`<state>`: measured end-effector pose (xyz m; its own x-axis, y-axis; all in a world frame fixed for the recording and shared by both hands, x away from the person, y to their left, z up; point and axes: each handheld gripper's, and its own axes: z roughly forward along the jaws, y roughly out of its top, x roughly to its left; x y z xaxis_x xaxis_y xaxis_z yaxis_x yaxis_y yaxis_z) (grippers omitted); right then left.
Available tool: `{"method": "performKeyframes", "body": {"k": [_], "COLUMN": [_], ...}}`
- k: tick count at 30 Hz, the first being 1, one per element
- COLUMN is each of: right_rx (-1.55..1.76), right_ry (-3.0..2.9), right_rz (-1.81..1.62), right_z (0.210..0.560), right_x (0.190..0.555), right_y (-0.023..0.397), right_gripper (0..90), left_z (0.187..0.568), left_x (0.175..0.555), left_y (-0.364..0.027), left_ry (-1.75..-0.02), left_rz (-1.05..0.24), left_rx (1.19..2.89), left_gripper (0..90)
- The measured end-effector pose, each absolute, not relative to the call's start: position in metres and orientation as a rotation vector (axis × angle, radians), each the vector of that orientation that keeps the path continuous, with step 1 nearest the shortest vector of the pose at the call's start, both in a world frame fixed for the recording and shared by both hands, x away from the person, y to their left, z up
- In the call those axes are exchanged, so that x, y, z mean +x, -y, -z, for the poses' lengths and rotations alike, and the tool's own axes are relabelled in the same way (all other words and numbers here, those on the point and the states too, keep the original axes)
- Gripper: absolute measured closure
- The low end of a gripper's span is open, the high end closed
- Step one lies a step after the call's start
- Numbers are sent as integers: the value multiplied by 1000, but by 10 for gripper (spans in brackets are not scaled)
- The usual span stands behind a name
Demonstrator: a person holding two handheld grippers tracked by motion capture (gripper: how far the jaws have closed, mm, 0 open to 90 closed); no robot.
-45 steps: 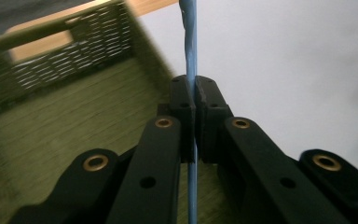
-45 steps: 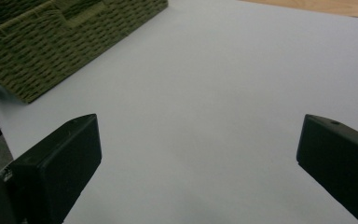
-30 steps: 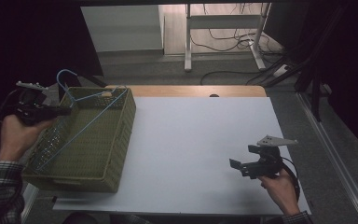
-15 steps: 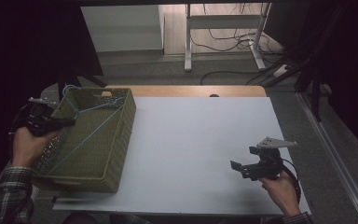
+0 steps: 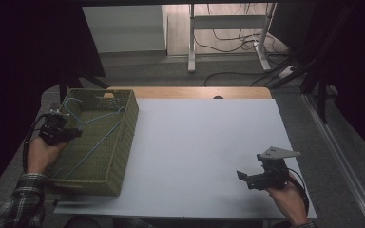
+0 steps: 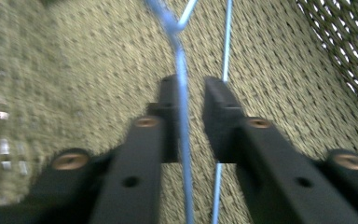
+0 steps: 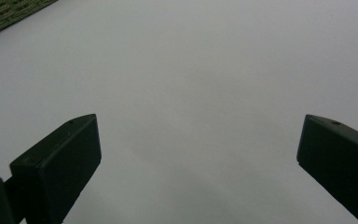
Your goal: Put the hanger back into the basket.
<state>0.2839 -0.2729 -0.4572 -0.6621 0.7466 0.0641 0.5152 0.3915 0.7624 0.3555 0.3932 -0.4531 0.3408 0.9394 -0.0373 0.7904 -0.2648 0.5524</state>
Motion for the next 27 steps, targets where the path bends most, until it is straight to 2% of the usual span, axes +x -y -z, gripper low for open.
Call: {"method": "performKeyframes", "body": {"k": [1, 2, 6, 10, 11, 12, 18, 22, 27], "right_rx": [1106, 1108, 1098, 1096, 1096, 1093, 1096, 1084, 1053], "right_ry": [-2365, -2362, -2350, -2338, -2338, -2335, -2329, -2336, -2348], "right_rz": [-1137, -1142, -1148, -1157, -1157, -1162, -1173, -1172, -1147], "right_z": [457, 457, 455, 453, 453, 453, 451, 451, 450], "right_x": [283, 281, 278, 275, 275, 274, 269, 267, 262], "right_y": [273, 273, 274, 275, 275, 276, 278, 278, 274], "right_gripper": [0, 0, 0, 0, 0, 0, 0, 0, 0], "left_z": [450, 446, 429, 416, 415, 413, 409, 413, 424], "left_x": [354, 352, 340, 324, 320, 316, 286, 273, 258], "left_y": [-392, -391, -382, -360, -356, -350, -311, -290, -268], "left_ry": [-1501, -1494, -1423, -1324, -1308, -1296, -1164, -1098, -1063], "left_rz": [-427, -447, -459, -401, -396, -391, -304, -258, -293], "left_rx": [2122, 2111, 2052, 2004, 1995, 1977, 1902, 1889, 1901], "left_gripper": [661, 541, 363, 205, 205, 153, 64, 70, 52]}}
